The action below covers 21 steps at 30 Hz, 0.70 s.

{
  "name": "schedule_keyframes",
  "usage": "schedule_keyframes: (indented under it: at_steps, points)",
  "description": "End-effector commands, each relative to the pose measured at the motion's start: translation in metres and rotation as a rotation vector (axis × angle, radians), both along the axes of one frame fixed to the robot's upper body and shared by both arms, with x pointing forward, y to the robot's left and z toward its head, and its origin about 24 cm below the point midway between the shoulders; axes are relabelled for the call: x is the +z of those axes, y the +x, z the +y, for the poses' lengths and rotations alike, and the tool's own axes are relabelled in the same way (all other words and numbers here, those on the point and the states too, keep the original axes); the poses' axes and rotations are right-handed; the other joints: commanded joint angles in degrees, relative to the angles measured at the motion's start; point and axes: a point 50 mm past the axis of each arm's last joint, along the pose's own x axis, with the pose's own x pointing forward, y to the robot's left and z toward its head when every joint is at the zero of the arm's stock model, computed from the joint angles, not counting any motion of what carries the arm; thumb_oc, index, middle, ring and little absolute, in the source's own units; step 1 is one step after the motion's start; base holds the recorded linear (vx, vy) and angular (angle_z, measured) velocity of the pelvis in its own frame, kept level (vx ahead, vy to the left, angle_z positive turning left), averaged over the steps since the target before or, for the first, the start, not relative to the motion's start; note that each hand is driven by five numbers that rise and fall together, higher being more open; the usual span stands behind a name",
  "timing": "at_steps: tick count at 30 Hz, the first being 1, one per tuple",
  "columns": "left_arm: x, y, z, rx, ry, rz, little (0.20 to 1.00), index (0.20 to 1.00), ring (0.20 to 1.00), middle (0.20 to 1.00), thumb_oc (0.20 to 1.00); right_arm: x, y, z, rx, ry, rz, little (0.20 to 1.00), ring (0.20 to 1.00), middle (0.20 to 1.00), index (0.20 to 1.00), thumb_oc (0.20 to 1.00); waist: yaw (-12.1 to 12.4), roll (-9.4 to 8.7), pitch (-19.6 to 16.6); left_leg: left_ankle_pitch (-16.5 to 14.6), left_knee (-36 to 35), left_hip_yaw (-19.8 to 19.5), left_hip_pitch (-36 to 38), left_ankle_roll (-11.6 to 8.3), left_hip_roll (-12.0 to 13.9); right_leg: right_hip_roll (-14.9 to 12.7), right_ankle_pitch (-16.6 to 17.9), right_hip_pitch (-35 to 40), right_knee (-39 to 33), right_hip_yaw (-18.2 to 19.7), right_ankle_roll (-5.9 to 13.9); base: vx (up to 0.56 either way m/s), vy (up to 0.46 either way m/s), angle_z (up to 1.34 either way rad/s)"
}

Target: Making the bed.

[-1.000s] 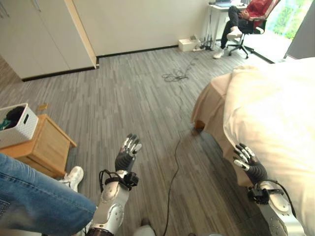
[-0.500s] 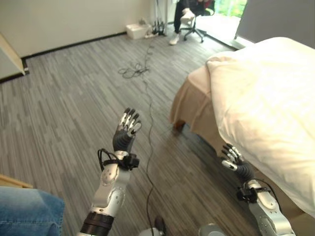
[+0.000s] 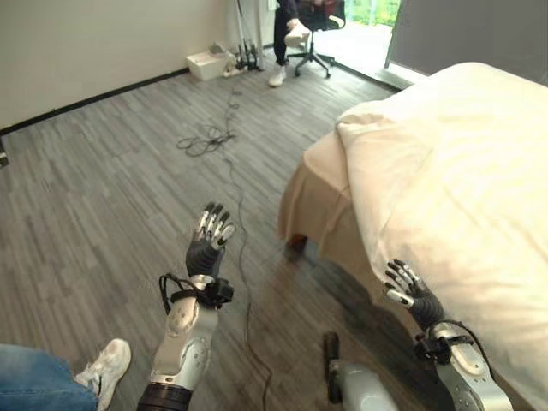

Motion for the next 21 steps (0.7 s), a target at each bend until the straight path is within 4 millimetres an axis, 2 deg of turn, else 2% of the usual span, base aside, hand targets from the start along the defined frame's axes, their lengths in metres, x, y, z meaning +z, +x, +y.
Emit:
schedule_keyframes:
  at_steps: [1,2,3,4,5,6,7,8,9,10,12,13,14,15,16,17,18,19,20,21]
  points:
    - [0.038,0.009,-0.01,-0.057,-0.016,-0.198,1.0,1.0,1.0,1.0,1.0,0.027,0.017,-0.006,-0.029,0.016,-0.155,1.0,1.0,1.0,1.0,1.0,-1.0,-0.84,-1.2,15.9,27.7,0.2,-13.6,-3.74,4.3,-0.2,-0.5,8.7,-5.7,0.5,-1.74,0.16,-0.187,0.08]
    - [0.038,0.009,-0.01,-0.057,-0.015,-0.199,1.0,1.0,1.0,1.0,1.0,0.027,0.017,-0.006,-0.029,0.017,-0.156,1.0,1.0,1.0,1.0,1.0,-1.2,-0.89,-1.4,16.0,28.1,0.0,-14.1,-3.77,4.3,-0.2,-0.4,8.5,-5.9,0.3,-1.81,0.19,-0.198,-0.05]
    - [0.039,0.01,-0.012,-0.064,-0.032,-0.202,1.0,1.0,1.0,1.0,1.0,0.028,0.017,-0.007,-0.042,0.022,-0.157,1.0,1.0,1.0,1.0,1.0,-0.6,-1.83,-1.1,17.8,33.3,1.5,-16.5,-3.87,5.2,-0.5,-1.3,10.8,-7.1,-0.1,-2.93,0.34,-0.137,-0.12]
    - [0.04,0.011,-0.019,-0.089,-0.026,-0.199,1.0,1.0,1.0,1.0,1.0,0.033,0.018,-0.011,-0.062,0.002,-0.175,1.0,1.0,1.0,1.0,1.0,0.4,-2.39,0.1,15.1,36.4,4.1,-21.1,-3.59,5.9,-0.2,-1.9,14.8,-9.1,0.8,-3.2,0.34,-0.128,-0.17]
    - [0.04,0.011,-0.019,-0.089,-0.026,-0.2,1.0,1.0,1.0,1.0,1.0,0.033,0.018,-0.012,-0.063,0.002,-0.175,1.0,1.0,1.0,1.0,1.0,0.6,-2.59,0.1,15.4,36.1,4.3,-21.0,-3.43,5.7,-0.4,-1.8,14.7,-9.2,0.9,-3.14,0.32,-0.025,-0.17]
    - [0.037,0.013,-0.02,-0.084,-0.025,-0.184,1.0,1.0,1.0,1.0,1.0,0.034,0.017,-0.014,-0.075,0.002,-0.175,1.0,1.0,1.0,1.0,1.0,0.7,-2.54,0.3,13.9,34.8,5.3,-22.1,-3.16,5.0,-0.7,-2.0,16.0,-9.4,1.7,-2.86,0.31,0.125,-0.36]
    - [0.033,0.015,-0.024,-0.107,-0.03,-0.167,1.0,1.0,1.0,1.0,1.0,0.037,0.015,-0.017,-0.085,0.0,-0.189,1.0,1.0,1.0,1.0,1.0,0.5,-2.45,0.1,12.9,27.9,4.8,-23.8,-2.48,5.7,-2.0,-2.3,16.9,-9.2,2.7,-1.31,0.4,0.188,-0.38]
    - [0.035,0.016,-0.022,-0.103,-0.028,-0.175,1.0,1.0,1.0,1.0,1.0,0.036,0.014,-0.02,-0.085,-0.009,-0.182,1.0,1.0,1.0,1.0,1.0,0.3,-2.19,0.2,12.5,24.4,4.6,-22.7,-2.29,5.5,-2.3,-2.7,17.4,-9.2,3.9,-0.92,0.29,0.167,-0.49]
    - [0.035,0.017,-0.022,-0.103,-0.028,-0.175,1.0,1.0,1.0,1.0,1.0,0.036,0.014,-0.02,-0.085,-0.008,-0.183,1.0,1.0,1.0,1.0,1.0,0.4,-2.36,0.1,12.8,23.9,4.8,-22.6,-2.2,5.2,-2.5,-2.6,17.2,-9.2,4.0,-0.9,0.21,0.169,-0.51]
    - [0.033,0.017,-0.022,-0.107,-0.02,-0.168,1.0,1.0,1.0,1.0,1.0,0.034,0.009,-0.023,-0.093,-0.021,-0.173,1.0,1.0,1.0,1.0,1.0,0.2,-1.82,-0.2,11.9,18.1,3.3,-23.6,-1.91,4.3,-2.8,-3.4,17.8,-9.3,5.7,-0.38,0.22,0.166,-0.66]
    - [0.035,0.018,-0.024,-0.109,-0.03,-0.18,1.0,1.0,1.0,1.0,1.0,0.03,0.005,-0.029,-0.112,-0.044,-0.153,1.0,1.0,1.0,1.0,1.0,-0.5,-0.91,-0.7,12.0,9.3,1.7,-22.0,-1.79,3.6,-3.4,-4.4,17.9,-8.9,7.5,0.24,0.37,0.271,-0.79]
    - [0.036,0.019,-0.026,-0.104,-0.037,-0.189,1.0,1.0,1.0,1.0,1.0,0.027,0.001,-0.034,-0.127,-0.067,-0.142,1.0,1.0,1.0,1.0,1.0,-0.8,0.28,-0.8,14.5,2.8,-2.9,-21.7,-2.41,3.7,-3.6,-5.5,18.6,-8.6,9.9,0.69,0.46,0.312,-0.77]
    - [0.038,0.02,-0.025,-0.097,-0.037,-0.198,1.0,1.0,1.0,1.0,1.0,0.027,0.0,-0.037,-0.135,-0.083,-0.142,1.0,1.0,1.0,1.0,1.0,-0.3,0.5,-0.8,15.6,1.8,-8.3,-22.3,-2.95,3.9,-4.0,-6.1,19.2,-8.4,12.2,0.92,0.35,0.235,-0.71]
    - [0.038,0.02,-0.025,-0.097,-0.037,-0.198,1.0,1.0,1.0,1.0,1.0,0.028,0.0,-0.037,-0.135,-0.083,-0.142,1.0,1.0,1.0,1.0,1.0,-0.4,0.54,-0.9,15.8,1.7,-8.4,-22.5,-2.96,3.9,-4.0,-6.0,19.0,-8.4,12.2,0.9,0.25,0.149,-0.55]
    - [0.041,0.02,-0.023,-0.086,-0.033,-0.211,1.0,1.0,1.0,1.0,1.0,0.028,0.001,-0.038,-0.136,-0.095,-0.144,1.0,1.0,1.0,1.0,1.0,0.2,0.52,-0.8,15.7,2.2,-14.4,-22.8,-3.56,4.1,-4.3,-6.5,19.6,-8.2,15.0,1.08,0.26,0.238,-0.82]
    - [0.046,0.018,-0.017,-0.062,-0.027,-0.24,1.0,1.0,1.0,1.0,1.0,0.025,0.003,-0.039,-0.131,-0.104,-0.13,1.0,1.0,1.0,1.0,1.0,1.0,0.51,-0.3,15.2,6.2,-25.1,-22.3,-4.59,4.2,-4.4,-6.4,18.5,-7.3,20.6,1.35,0.26,0.24,-1.26]
    - [0.046,0.018,-0.017,-0.062,-0.027,-0.241,1.0,1.0,1.0,1.0,1.0,0.025,0.003,-0.039,-0.131,-0.104,-0.13,1.0,1.0,1.0,1.0,1.0,1.0,0.54,-0.4,15.3,6.3,-25.1,-22.6,-4.61,4.2,-4.4,-6.2,18.3,-7.3,20.6,1.37,0.3,0.529,-2.58]
    - [0.05,0.014,-0.013,-0.051,-0.024,-0.264,1.0,1.0,1.0,1.0,1.0,0.018,-0.001,-0.043,-0.138,-0.112,-0.089,1.0,1.0,1.0,1.0,1.0,0.8,1.28,-0.4,15.5,6.7,-32.3,-22.1,-5.78,4.3,-5.6,-5.9,17.2,-7.0,25.9,3.38,0.16,0.366,-2.42]
    - [0.05,0.014,-0.013,-0.051,-0.025,-0.264,1.0,1.0,1.0,1.0,1.0,0.018,-0.001,-0.043,-0.138,-0.112,-0.088,1.0,1.0,1.0,1.0,1.0,0.9,1.29,-0.5,15.5,6.7,-32.2,-22.1,-5.76,4.4,-5.6,-5.8,17.1,-7.0,26.0,3.4,0.27,0.578,-2.04]
    - [0.049,0.015,-0.013,-0.053,-0.02,-0.259,1.0,1.0,1.0,1.0,1.0,0.015,-0.004,-0.048,-0.16,-0.106,-0.069,1.0,1.0,1.0,1.0,1.0,-0.2,1.68,-0.6,13.4,4.5,-30.8,-21.1,-5.32,4.2,-6.7,-5.4,16.9,-6.8,27.7,4.41,0.14,0.321,-0.82]
